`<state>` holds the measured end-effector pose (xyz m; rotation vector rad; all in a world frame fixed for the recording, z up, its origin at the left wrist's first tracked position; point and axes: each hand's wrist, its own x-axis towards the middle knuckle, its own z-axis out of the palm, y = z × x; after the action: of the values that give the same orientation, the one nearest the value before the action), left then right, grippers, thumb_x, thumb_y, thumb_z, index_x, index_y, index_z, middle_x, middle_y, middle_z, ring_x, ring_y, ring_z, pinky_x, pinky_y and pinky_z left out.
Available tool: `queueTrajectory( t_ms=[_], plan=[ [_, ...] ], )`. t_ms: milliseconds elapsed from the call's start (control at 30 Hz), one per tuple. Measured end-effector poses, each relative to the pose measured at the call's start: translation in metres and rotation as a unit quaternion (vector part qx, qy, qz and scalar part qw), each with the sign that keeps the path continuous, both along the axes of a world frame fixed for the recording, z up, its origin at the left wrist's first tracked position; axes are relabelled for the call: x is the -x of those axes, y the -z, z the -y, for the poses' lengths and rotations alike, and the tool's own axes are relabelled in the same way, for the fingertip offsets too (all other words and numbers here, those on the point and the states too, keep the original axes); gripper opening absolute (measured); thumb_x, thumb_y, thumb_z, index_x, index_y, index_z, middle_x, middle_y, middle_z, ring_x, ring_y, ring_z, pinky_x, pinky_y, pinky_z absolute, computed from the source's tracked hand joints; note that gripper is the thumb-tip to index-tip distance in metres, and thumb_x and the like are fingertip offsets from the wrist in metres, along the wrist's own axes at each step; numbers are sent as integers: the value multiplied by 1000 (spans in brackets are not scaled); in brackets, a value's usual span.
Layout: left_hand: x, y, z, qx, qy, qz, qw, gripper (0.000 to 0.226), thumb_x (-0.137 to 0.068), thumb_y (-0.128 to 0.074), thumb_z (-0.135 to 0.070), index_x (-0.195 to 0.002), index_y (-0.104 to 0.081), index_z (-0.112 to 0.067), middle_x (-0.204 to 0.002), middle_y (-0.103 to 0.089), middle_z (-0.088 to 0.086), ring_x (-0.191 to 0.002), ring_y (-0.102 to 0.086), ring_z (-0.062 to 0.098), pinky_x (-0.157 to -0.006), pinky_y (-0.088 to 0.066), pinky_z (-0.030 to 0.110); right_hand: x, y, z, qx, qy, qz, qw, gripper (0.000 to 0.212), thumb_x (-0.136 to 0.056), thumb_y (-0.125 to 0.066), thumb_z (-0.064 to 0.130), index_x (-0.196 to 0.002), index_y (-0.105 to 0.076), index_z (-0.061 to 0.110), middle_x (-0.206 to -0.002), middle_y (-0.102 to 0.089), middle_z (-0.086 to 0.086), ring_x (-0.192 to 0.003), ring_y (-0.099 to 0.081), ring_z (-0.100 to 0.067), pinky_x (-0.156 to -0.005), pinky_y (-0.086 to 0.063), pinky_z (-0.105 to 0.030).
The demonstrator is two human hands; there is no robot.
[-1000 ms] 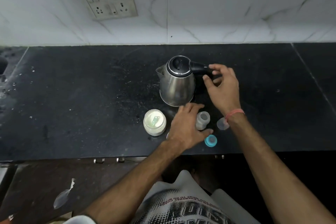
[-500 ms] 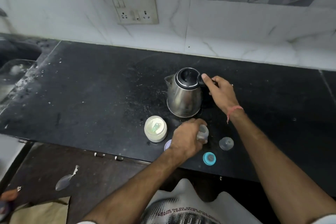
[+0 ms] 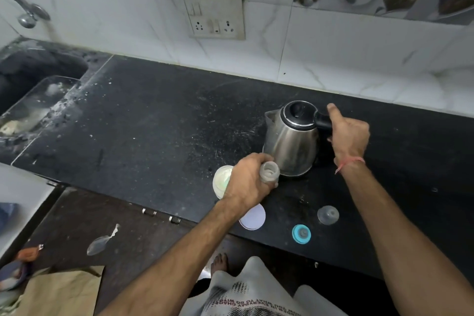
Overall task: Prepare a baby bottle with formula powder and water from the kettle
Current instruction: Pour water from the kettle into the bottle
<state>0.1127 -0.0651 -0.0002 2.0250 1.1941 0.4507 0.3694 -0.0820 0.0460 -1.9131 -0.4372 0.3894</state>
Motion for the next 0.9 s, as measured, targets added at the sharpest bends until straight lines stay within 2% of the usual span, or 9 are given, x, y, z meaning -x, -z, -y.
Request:
queueTrajectory(
  t_ms=[100,167,267,400,500,700,800,867,900],
  plan=[
    [-10,7,4,33,-12,16,999,46,-80,-99,-27,-121,-79,-31,-119,-77,-13,-108,-73,10,-96,-61,32,-14,-15,21,-2,12,40,999,74,-86,-79,65,-43,-48,13,-40,-31,10,-48,-34,-22,-64,-52,-50],
    [-18,12,10,50,-22,32,998,50,-78,-101,-26,-123,-79,-29,-119,-76,-11,-109,-74,13,-98,-63,38,-25,-26,36,-10,6,77,997,71,-90,-78,60,-43,-48,15,-39,-29,9,-46,-28,-19,-63,-41,-39],
    [-28,20,15,68,-42,47,996,54,-77,-104,-27,-126,-80,-29,-122,-75,-8,-111,-75,16,-101,-63,41,-39,-40,58,-19,-5,123,992,69,-93,-76,55,-47,-48,11,-39,-30,7,-44,-27,-19,-62,-37,-34],
    [-36,28,16,87,-45,43,994,57,-74,-107,-27,-124,-80,-31,-122,-75,-9,-113,-75,15,-105,-62,41,-49,-52,75,-14,-7,152,988,70,-93,-75,50,-49,-47,3,-45,-36,-3,-45,-32,-22,-61,-40,-33],
    [-37,33,16,114,-46,47,991,60,-69,-110,-29,-121,-79,-32,-119,-77,-12,-109,-76,10,-103,-63,40,-48,-57,84,7,-17,164,986,62,-92,-72,39,-45,-47,7,-37,-31,8,-38,-29,-12,-56,-37,-30],
    [-33,38,18,121,-43,64,990,63,-62,-114,-33,-114,-79,-30,-111,-79,-14,-101,-76,5,-96,-66,36,-39,-56,87,19,-76,214,974,57,-91,-70,30,-45,-45,6,-41,-31,4,-41,-26,-11,-53,-32,-28],
    [-29,37,19,110,-49,65,991,58,-65,-112,-34,-110,-76,-36,-111,-78,-15,-101,-75,2,-93,-65,29,-35,-52,85,18,-100,235,967,55,-91,-70,32,-49,-51,1,-48,-41,-21,-45,-33,-18,-54,-34,-29],
    [-27,37,20,98,-55,65,992,57,-67,-111,-34,-111,-76,-38,-112,-76,-16,-101,-75,2,-91,-62,25,-34,-51,83,22,-110,247,962,54,-91,-70,31,-49,-53,1,-48,-42,-21,-44,-34,-16,-53,-34,-29],
    [-26,37,20,93,-56,63,992,56,-67,-111,-33,-112,-77,-36,-113,-76,-16,-101,-75,2,-91,-61,24,-33,-51,83,25,-114,255,960,54,-91,-71,30,-48,-52,2,-46,-40,-16,-43,-32,-13,-52,-33,-28]
  ],
)
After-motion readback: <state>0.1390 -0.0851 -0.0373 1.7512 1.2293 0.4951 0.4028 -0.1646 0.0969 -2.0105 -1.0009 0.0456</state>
